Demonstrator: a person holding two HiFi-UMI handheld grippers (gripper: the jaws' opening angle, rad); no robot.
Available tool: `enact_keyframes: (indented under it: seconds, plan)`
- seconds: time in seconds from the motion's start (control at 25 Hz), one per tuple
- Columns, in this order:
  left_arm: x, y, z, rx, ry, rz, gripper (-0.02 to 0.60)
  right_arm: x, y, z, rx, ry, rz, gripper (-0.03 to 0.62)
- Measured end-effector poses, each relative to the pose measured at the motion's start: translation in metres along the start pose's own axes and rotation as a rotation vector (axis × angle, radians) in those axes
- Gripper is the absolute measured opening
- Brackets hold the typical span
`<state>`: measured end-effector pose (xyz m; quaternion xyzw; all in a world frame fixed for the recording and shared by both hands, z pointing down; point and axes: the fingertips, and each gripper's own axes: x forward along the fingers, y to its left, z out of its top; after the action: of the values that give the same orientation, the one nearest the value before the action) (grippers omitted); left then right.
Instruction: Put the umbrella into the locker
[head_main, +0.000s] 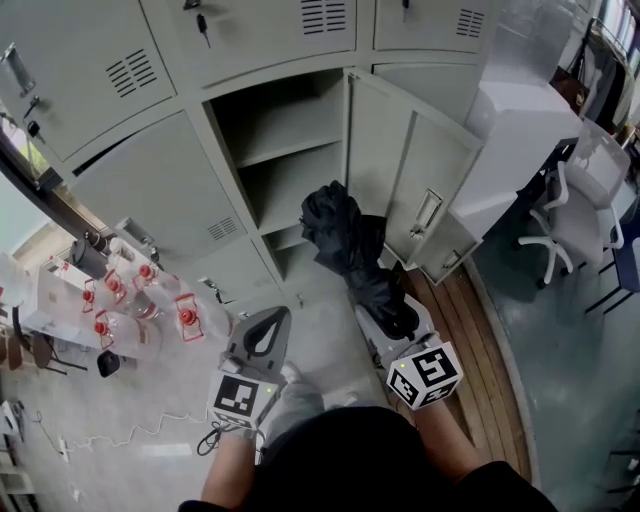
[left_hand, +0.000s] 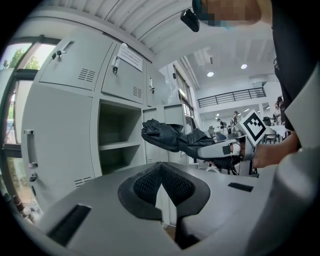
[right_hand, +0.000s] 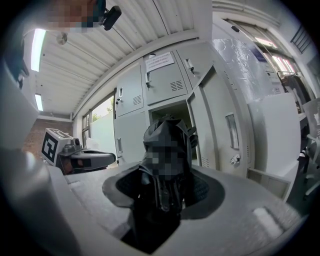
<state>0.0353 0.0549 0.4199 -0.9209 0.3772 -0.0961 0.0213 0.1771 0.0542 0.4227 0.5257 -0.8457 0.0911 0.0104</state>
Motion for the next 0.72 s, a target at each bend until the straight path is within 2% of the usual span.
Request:
enact_keyframes:
  seconds: [0.12, 0.4, 0.52, 0.72]
  plan:
    - [0.011, 0.021, 0.003, -0.036, 0.001, -0.019, 0.011, 0.022, 0.0, 0.004, -0.009, 0.002, -0.022, 0.209]
    - [0.024, 0.083, -0.003, -0.031, -0.019, -0.078, 0.011, 0.079, 0.006, 0.015, 0.01, 0.001, -0.082, 0.209]
    - [0.026, 0.107, -0.005, -0.066, -0.016, -0.092, 0.011, 0.101, 0.011, 0.018, 0.013, 0.002, -0.11, 0.209]
    - [0.025, 0.145, -0.019, -0.009, -0.041, -0.15, 0.011, 0.134, 0.019, 0.021, 0.019, 0.003, -0.159, 0.209]
